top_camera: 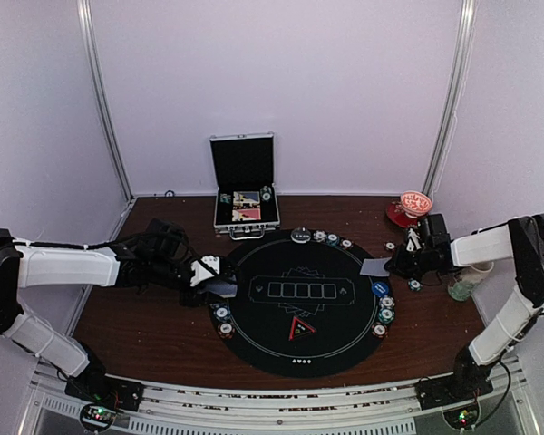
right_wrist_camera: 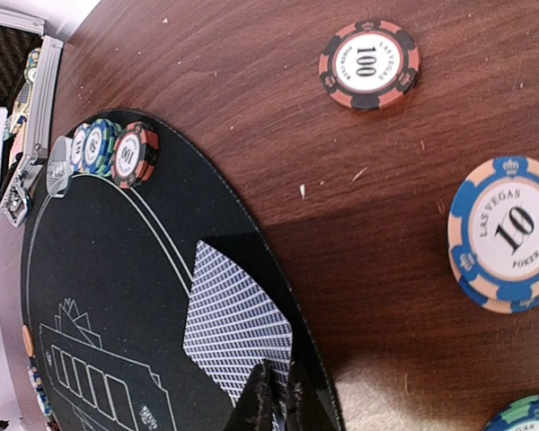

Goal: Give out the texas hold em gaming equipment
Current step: Distribute the poker card in the small blind area.

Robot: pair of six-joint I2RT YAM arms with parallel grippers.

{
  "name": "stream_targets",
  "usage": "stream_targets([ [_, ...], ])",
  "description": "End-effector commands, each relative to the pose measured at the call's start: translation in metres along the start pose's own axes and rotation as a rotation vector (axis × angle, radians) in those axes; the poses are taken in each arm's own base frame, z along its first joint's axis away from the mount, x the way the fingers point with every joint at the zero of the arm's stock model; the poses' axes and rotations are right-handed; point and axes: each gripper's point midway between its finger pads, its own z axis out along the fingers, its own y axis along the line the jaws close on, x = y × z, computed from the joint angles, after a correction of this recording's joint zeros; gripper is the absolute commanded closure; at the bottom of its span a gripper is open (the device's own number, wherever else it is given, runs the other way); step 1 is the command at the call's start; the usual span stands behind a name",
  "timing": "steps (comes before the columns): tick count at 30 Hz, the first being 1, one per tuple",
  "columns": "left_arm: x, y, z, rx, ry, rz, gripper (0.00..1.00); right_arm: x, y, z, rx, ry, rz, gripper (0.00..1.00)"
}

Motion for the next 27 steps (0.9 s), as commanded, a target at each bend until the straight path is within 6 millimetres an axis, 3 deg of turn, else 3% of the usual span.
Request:
stream_targets([
  [1, -0.006, 0.003, -0.002, -0.008, -0.030, 0.016, 0.68, -0.010, -0.010, 0.002, 0.066, -0.021, -0.016, 0.91],
  [17, -0.005, 0.003, -0.002, -0.004, -0.029, 0.014, 0.68, -0.024, -0.018, -0.006, 0.140, -0.081, -0.029, 0.61],
  [27, -0.004, 0.003, -0.001, -0.005, -0.026, 0.012, 0.68, -0.031, -0.010, -0.021, 0.115, -0.143, -0.036, 0.51],
])
